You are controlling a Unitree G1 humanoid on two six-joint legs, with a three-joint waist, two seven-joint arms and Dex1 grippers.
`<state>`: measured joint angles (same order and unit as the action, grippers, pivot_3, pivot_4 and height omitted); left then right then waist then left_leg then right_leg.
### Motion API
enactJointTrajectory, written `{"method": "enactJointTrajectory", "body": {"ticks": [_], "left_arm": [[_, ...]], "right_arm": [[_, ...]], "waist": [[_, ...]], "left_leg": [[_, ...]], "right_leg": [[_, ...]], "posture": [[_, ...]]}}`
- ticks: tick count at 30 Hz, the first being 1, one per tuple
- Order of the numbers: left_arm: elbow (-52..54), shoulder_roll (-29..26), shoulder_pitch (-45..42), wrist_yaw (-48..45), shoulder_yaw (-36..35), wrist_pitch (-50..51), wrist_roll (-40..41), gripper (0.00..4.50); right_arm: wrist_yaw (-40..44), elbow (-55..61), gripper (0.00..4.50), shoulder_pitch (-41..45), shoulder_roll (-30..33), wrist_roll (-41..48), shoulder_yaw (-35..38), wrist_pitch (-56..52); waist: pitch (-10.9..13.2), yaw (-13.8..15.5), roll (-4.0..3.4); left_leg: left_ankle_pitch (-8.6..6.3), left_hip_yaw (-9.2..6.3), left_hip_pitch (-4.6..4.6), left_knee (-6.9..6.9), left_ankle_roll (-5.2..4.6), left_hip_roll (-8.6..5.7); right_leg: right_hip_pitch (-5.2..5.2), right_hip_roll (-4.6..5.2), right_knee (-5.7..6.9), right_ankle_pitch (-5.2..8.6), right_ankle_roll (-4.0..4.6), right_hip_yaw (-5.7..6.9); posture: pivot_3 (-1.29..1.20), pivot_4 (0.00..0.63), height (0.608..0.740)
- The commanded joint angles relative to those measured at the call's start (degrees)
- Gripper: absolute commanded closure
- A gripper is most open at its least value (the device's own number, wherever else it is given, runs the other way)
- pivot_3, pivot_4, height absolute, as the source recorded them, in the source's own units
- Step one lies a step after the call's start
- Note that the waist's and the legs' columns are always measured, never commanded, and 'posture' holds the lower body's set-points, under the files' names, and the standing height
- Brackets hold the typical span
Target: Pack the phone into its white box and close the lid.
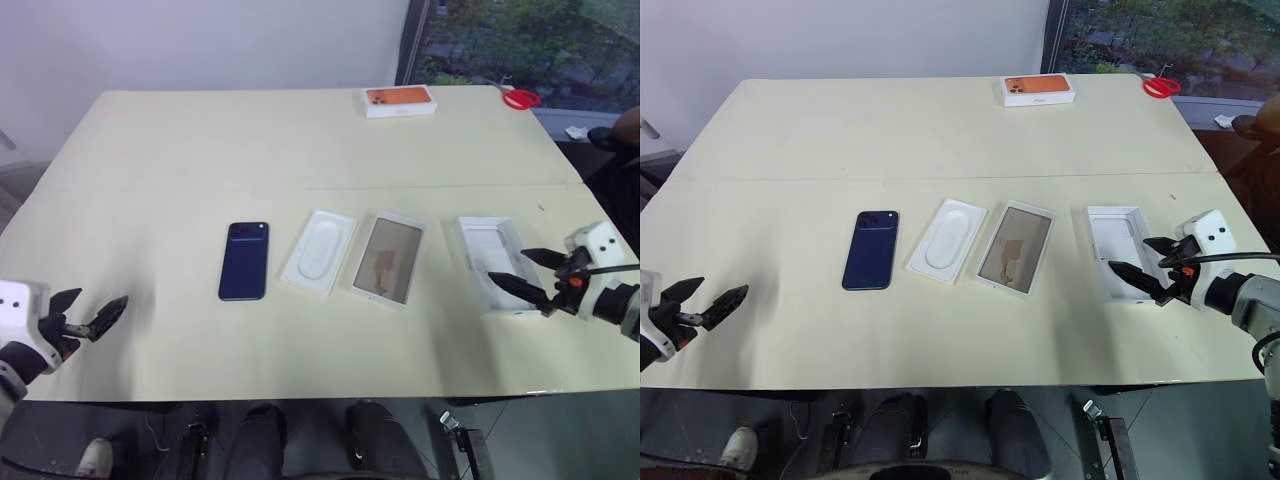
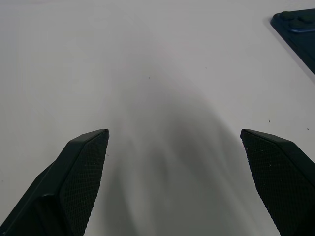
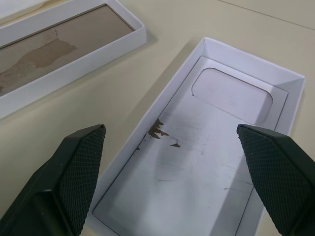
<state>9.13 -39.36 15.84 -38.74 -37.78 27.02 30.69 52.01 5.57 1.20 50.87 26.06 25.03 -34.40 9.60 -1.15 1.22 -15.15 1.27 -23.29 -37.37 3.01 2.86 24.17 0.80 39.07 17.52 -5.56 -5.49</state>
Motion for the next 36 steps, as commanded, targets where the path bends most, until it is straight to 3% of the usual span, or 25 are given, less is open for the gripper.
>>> {"method": "enactJointTrajectory", "body": {"ticks": [1,15,23,29,33,36], "left_arm": [[0.92,-0.76,-0.67,0.15,-1.66,-0.59,0.41,0.0],[4.58,0.98,-5.93,1.5,3.93,1.33,1.56,0.0],[10.29,3.89,-14.34,6.56,11.22,7.58,4.23,0.0],[13.89,6.69,-26.36,14.09,21.2,18.43,5.53,0.0],[11.6,9.45,-38.72,21.64,27.58,36.96,7.2,0.0],[7.54,17.18,-47.87,26.41,27.0,48.35,10.26,0.0]], "right_arm": [[-0.06,2.31,0.04,0.59,0.58,0.89,0.35,0.08],[-2.62,12.25,0.04,4.0,-0.92,3.75,-3.51,-2.58],[-5.45,19.01,0.04,7.89,-3.2,6.1,-8.73,-5.11],[-7.04,21.2,0.04,11.37,-5.72,6.63,-14.31,-6.12],[-8.65,22.81,0.04,11.71,-7.09,6.83,-15.86,-6.64],[-8.91,24.71,0.04,9.82,-6.84,7.26,-15.5,-6.77]], "waist": [[0.0,0.06,0.0],[0.0,0.03,0.0],[-0.01,0.24,0.01],[0.0,0.34,0.01],[0.0,0.52,0.03],[0.0,0.46,0.03]], "left_leg": [[0.0,0.0,0.0,0.0,0.0,0.0],[0.0,-0.01,0.0,-0.01,0.0,0.0],[0.0,-0.04,-0.03,-0.06,0.0,0.0],[-0.02,-0.07,-0.05,-0.11,-0.03,0.0],[-0.12,-0.37,-0.23,-0.55,-0.2,0.0],[-0.18,-0.36,-0.22,-0.63,-0.31,-0.02]], "right_leg": [[0.0,0.0,0.0,0.0,0.0,0.0],[-0.01,0.0,0.01,0.0,0.0,0.0],[-0.02,0.01,0.01,-0.01,-0.01,0.02],[-0.03,0.01,0.04,-0.01,-0.01,0.03],[-0.14,-0.01,0.11,-0.01,-0.02,0.32],[-0.21,0.0,0.08,0.0,-0.04,0.31]], "posture": [[0.0,0.15,0.732],[0.0,0.15,0.732],[0.0,0.15,0.732],[0.0,0.15,0.732],[0.0,0.15,0.732],[0.0,0.15,0.732]]}}
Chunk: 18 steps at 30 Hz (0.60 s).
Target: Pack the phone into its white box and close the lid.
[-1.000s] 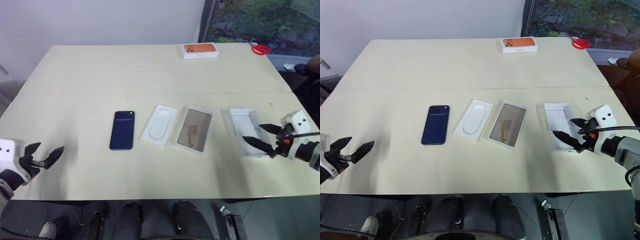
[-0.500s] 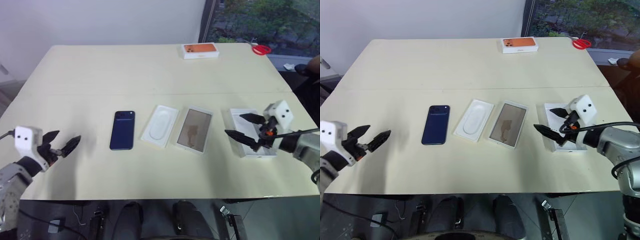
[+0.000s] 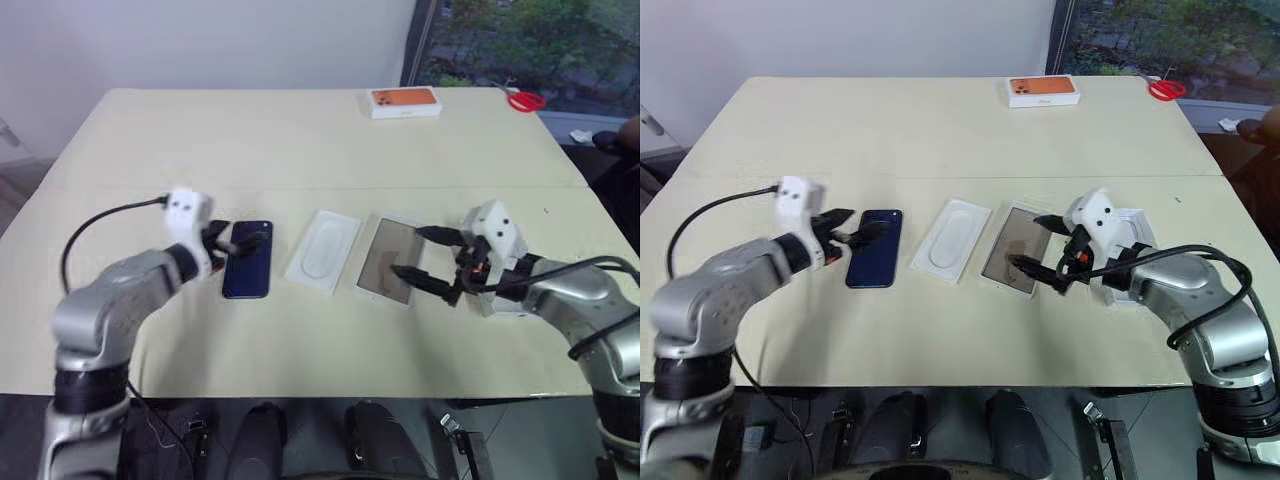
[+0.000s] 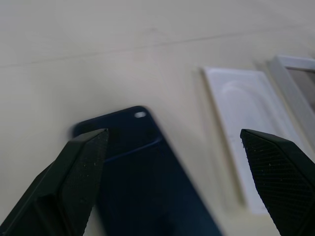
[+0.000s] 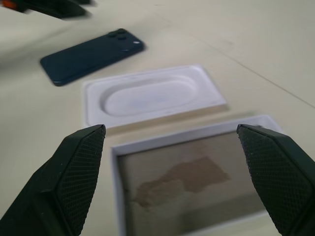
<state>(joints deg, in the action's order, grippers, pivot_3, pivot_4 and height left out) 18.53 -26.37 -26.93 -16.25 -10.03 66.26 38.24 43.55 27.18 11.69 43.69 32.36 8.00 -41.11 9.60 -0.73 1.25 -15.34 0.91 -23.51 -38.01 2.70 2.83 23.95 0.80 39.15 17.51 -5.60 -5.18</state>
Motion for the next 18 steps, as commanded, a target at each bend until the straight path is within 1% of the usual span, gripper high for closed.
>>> {"method": "enactJointTrajectory", "body": {"ticks": [1,4,9,12,18], "left_arm": [[-3.69,6.11,-7.68,5.22,-0.49,13.18,2.33,0.0],[-6.53,9.26,-11.56,7.71,-0.33,20.45,0.24,0.0],[-10.58,14.51,-15.53,9.67,-2.84,26.04,-1.63,0.0],[-13.03,15.43,-15.79,10.45,-2.36,26.24,-1.22,0.0],[-16.0,15.41,-16.29,10.77,-0.99,26.24,0.61,0.0]], "right_arm": [[-0.61,3.75,0.04,-1.39,0.52,1.02,1.79,-0.15],[-0.85,4.91,0.04,-2.96,0.89,1.34,2.86,-0.35],[-1.39,6.79,0.04,-6.03,0.98,1.55,4.46,-0.47],[-2.14,7.39,0.04,-7.03,0.79,1.39,5.06,-0.45],[-2.87,8.12,0.04,-8.02,0.85,1.47,5.69,-0.27]], "waist": [[0.0,0.06,0.01],[0.0,-0.27,0.01],[0.0,-0.11,0.0],[0.0,-0.06,0.0],[0.0,0.0,0.0]], "left_leg": [[0.0,-0.02,-0.01,-0.01,0.0,0.0],[0.0,-0.07,0.0,-0.02,-0.01,-0.01],[-0.01,-0.23,0.06,0.0,-0.02,-0.01],[-0.01,-0.23,0.07,-0.02,-0.02,-0.04],[-0.01,-0.33,0.13,-0.02,-0.01,-0.05]], "right_leg": [[0.0,0.0,0.0,0.0,0.0,0.02],[-0.05,-0.02,-0.01,0.0,0.0,0.05],[-0.07,-0.1,0.0,0.0,0.0,0.06],[-0.11,-0.07,-0.02,0.0,0.0,0.05],[-0.24,-0.06,-0.06,0.0,0.0,0.14]], "posture": [[0.0,0.15,0.732],[0.0,0.15,0.732],[0.0,0.15,0.732],[0.0,0.15,0.732],[0.0,0.15,0.732]]}}
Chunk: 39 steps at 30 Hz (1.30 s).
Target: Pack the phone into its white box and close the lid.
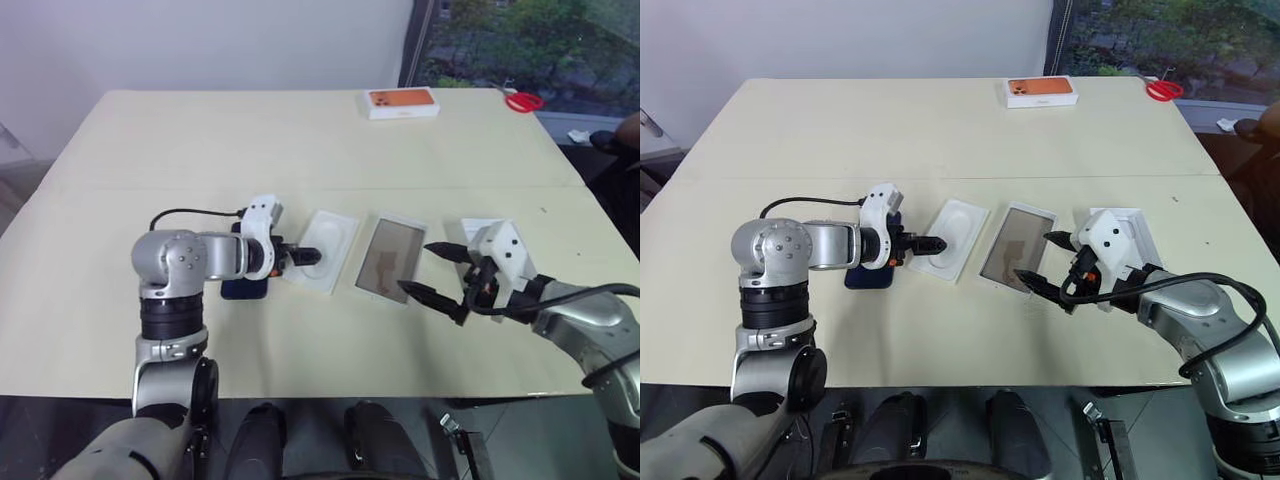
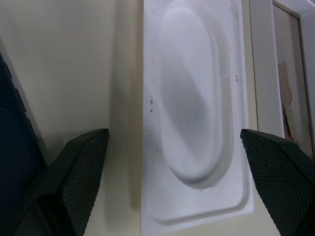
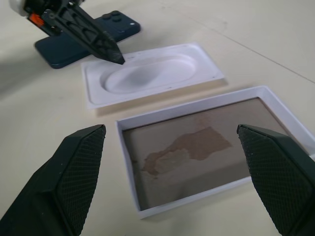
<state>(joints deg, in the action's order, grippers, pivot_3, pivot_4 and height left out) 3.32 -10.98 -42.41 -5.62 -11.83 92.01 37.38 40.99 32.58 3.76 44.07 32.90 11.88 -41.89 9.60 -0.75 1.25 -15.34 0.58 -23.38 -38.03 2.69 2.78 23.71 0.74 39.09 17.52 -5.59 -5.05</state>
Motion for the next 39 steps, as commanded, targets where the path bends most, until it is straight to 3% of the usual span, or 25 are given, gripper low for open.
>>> {"method": "enactJointTrajectory", "body": {"ticks": [1,3,10,21,25,29,33,39], "left_arm": [[-1.25,0.29,-1.03,0.08,0.5,0.49,1.93,0.24],[-1.78,0.67,-1.26,0.23,-0.02,0.49,2.81,0.86],[-2.63,-0.43,-1.78,1.08,-1.46,0.49,3.31,4.46],[-3.73,1.61,-6.58,3.65,-17.05,0.49,6.73,4.46],[-3.86,3.4,-7.94,4.31,-16.34,0.49,13.3,4.46],[-4.06,7.51,-8.22,7.57,-10.67,0.49,18.17,4.46],[-6.77,12.8,-8.84,12.02,-6.8,0.49,18.25,4.46],[-10.32,17.89,-9.51,18.26,-6.54,0.49,16.96,4.46]], "right_arm": [[-0.47,2.76,0.0,-0.11,0.43,0.91,1.81,0.52],[-0.61,2.81,0.0,-0.29,0.42,0.82,1.84,0.64],[-0.77,2.52,0.0,-0.22,0.27,0.26,0.99,1.01],[-0.21,1.23,0.0,0.99,0.48,-0.21,0.06,1.52],[0.23,-0.73,0.0,1.45,1.42,-1.4,1.11,2.49],[-0.25,-3.66,0.0,2.32,2.16,-2.66,2.57,3.35],[0.34,-4.68,0.0,1.31,3.26,-3.54,3.59,4.4],[0.11,-3.63,0.0,-1.82,3.52,-4.01,5.93,4.88]], "waist": [[0.0,0.05,0.0],[0.0,0.08,0.0],[0.0,0.02,0.0],[0.0,0.05,0.0],[0.01,0.22,0.01],[0.02,0.32,0.03],[0.02,0.13,0.02],[0.02,0.02,0.02]], "left_leg": [[0.0,-0.02,0.0,0.0,0.0,-0.02],[0.0,-0.1,0.0,-0.01,0.0,-0.04],[0.01,-0.3,-0.02,-0.03,0.01,-0.05],[0.01,-0.37,-0.03,-0.03,0.02,-0.06],[0.04,-0.44,-0.03,-0.04,0.07,-0.09],[0.04,-0.51,-0.05,-0.04,0.08,-0.13],[0.04,-0.54,-0.03,-0.03,0.08,-0.15],[0.04,-0.55,-0.02,-0.02,0.07,-0.15]], "right_leg": [[-0.02,0.02,-0.02,0.0,0.0,0.02],[-0.07,0.04,-0.04,0.0,0.0,0.1],[-0.14,0.05,-0.08,0.0,0.0,0.27],[-0.18,0.06,-0.11,0.0,0.0,0.36],[-0.25,0.13,-0.14,0.0,0.0,0.45],[-0.28,0.17,-0.17,0.01,-0.01,0.49],[-0.28,0.14,-0.17,0.01,-0.01,0.48],[-0.28,0.11,-0.17,0.01,-0.01,0.47]], "posture": [[0.0,0.15,0.732],[0.0,0.15,0.732],[0.0,0.15,0.732],[0.0,0.15,0.732],[0.0,0.15,0.732],[0.0,0.15,0.732],[0.0,0.15,0.732],[0.0,0.15,0.732]]}}
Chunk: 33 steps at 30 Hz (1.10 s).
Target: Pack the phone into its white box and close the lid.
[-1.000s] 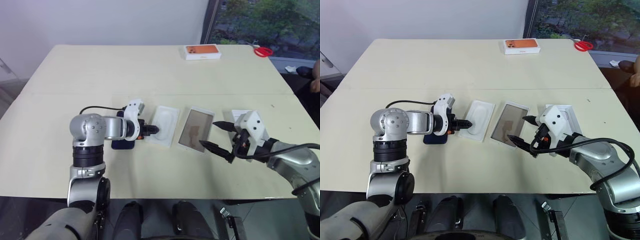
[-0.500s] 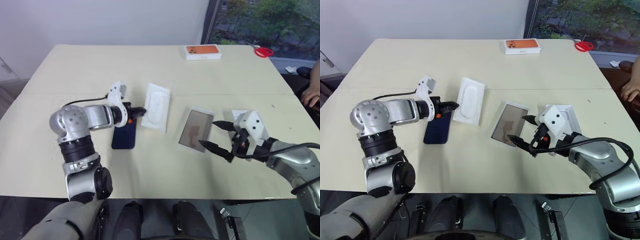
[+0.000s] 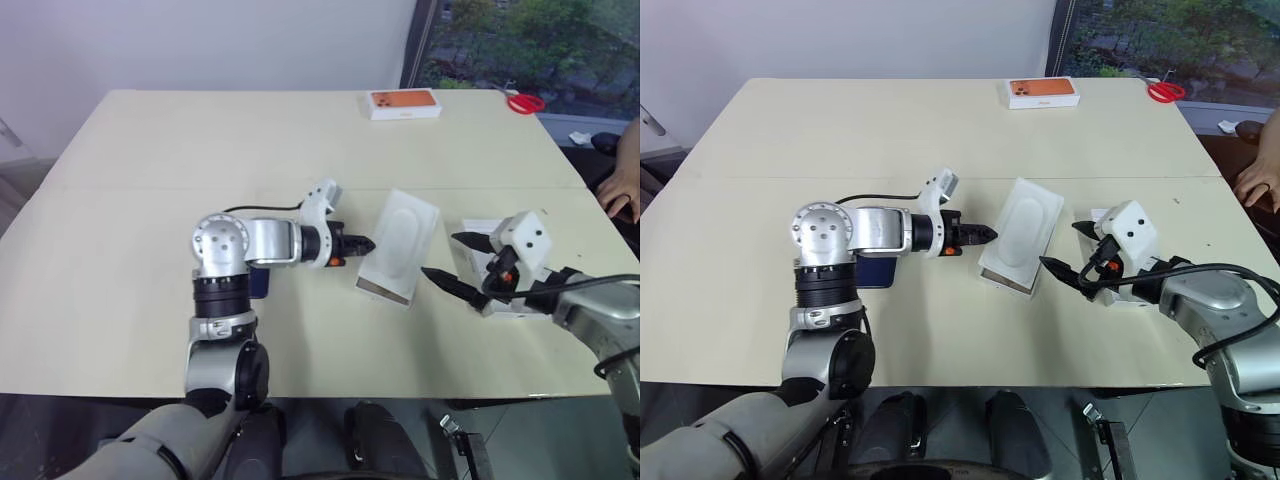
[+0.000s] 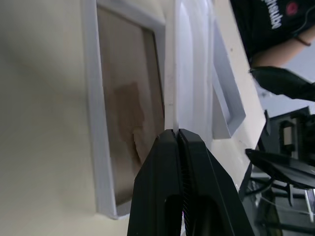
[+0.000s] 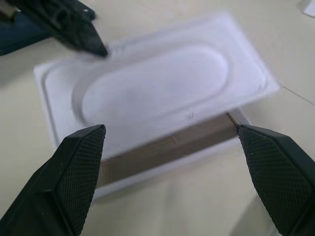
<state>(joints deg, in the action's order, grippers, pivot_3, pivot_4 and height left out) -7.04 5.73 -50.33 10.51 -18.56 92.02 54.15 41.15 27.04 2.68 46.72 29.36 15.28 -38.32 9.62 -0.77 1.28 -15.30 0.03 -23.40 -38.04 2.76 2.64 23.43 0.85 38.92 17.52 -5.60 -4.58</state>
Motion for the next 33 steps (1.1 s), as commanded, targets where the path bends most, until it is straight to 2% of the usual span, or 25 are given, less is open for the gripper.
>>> {"method": "enactJointTrajectory", "body": {"ticks": [1,17,20,27,33], "left_arm": [[-0.1,1.61,-1.56,2.85,0.14,0.48,0.41,4.46],[-1.84,1.12,-1.7,5.01,1.22,0.48,0.46,4.46],[-2.12,1.14,-1.63,5.16,1.07,0.48,0.61,3.51],[-1.76,-0.12,-1.38,3.54,0.24,0.48,1.83,0.05],[-0.45,-2.7,-1.84,1.38,-2.21,0.48,1.79,0.05]], "right_arm": [[-0.18,2.06,0.0,-1.21,0.91,-0.66,2.76,1.36],[0.6,2.21,0.0,-3.64,1.2,-1.45,3.26,1.92],[0.65,2.18,0.0,-3.57,1.19,-1.54,3.14,2.04],[0.07,2.76,0.0,-2.65,0.56,-1.13,2.09,1.38],[-2.14,2.97,0.0,1.47,-0.09,-1.58,-1.24,-0.51]], "waist": [[0.0,0.07,0.0],[0.0,0.12,0.01],[0.0,0.15,0.01],[0.0,0.12,0.01],[0.0,-0.01,0.0]], "left_leg": [[0.0,0.0,0.0,0.0,0.0,0.0],[0.01,0.0,0.0,0.0,0.02,-0.03],[0.01,0.0,0.0,0.0,0.02,-0.03],[0.01,0.0,0.0,0.0,0.02,-0.03],[0.03,-0.02,0.02,0.03,0.05,-0.02]], "right_leg": [[0.0,0.0,0.0,0.0,0.0,0.0],[-0.01,0.01,-0.02,0.01,-0.01,0.0],[-0.02,0.01,-0.02,0.01,-0.01,0.01],[-0.02,0.01,-0.03,0.01,-0.01,0.01],[-0.01,-0.01,-0.03,0.01,-0.01,0.01]], "posture": [[0.0,0.15,0.732],[0.0,0.15,0.732],[0.0,0.15,0.732],[0.0,0.15,0.732],[0.0,0.15,0.732]]}}
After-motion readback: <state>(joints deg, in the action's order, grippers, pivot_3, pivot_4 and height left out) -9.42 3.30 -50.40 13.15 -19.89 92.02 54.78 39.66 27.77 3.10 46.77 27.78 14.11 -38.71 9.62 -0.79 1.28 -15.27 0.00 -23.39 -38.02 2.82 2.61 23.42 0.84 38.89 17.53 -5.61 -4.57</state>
